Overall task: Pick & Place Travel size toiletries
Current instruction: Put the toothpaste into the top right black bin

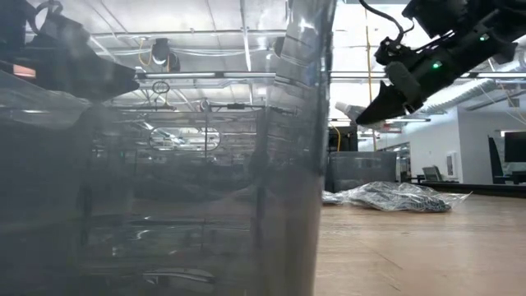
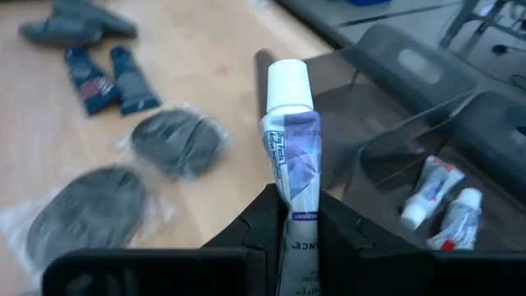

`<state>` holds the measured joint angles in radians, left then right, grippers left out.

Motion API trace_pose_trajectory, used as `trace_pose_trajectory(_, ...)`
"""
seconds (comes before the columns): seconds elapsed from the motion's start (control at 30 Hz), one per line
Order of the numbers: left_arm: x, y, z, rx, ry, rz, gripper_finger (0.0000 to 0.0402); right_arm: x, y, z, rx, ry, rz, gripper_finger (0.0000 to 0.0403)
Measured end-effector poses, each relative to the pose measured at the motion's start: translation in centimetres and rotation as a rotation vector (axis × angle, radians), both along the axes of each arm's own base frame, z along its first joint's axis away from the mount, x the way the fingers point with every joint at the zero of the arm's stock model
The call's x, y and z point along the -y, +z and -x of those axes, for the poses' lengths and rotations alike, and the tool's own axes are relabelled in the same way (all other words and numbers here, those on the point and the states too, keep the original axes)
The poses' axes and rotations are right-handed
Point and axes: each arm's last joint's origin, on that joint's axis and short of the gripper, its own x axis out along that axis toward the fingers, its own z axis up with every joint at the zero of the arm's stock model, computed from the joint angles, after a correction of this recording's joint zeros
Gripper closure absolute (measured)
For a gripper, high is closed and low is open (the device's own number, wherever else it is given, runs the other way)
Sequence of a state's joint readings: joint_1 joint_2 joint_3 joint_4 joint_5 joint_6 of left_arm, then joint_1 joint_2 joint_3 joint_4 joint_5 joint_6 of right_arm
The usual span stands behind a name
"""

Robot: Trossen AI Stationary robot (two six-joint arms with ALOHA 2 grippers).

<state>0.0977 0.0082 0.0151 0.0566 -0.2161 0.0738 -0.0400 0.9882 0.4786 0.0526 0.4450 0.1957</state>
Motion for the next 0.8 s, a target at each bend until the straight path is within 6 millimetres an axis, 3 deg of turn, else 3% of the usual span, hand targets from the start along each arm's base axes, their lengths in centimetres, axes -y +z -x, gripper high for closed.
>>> trace_pose_trajectory(0.47, 0.0, 0.0, 0.0, 0.0, 0.0, 0.0, 0.0092, 5.6, 1.0, 0.4, 0.069, -0.228, 0.122, 0.0358)
trace_pose_trajectory(0.8, 0.0, 0.0, 0.0, 0.0, -0.001, 0.0, 0.0091, 9.2, -0.5, 0.9, 0.019, -0.344, 0.084, 0.0358)
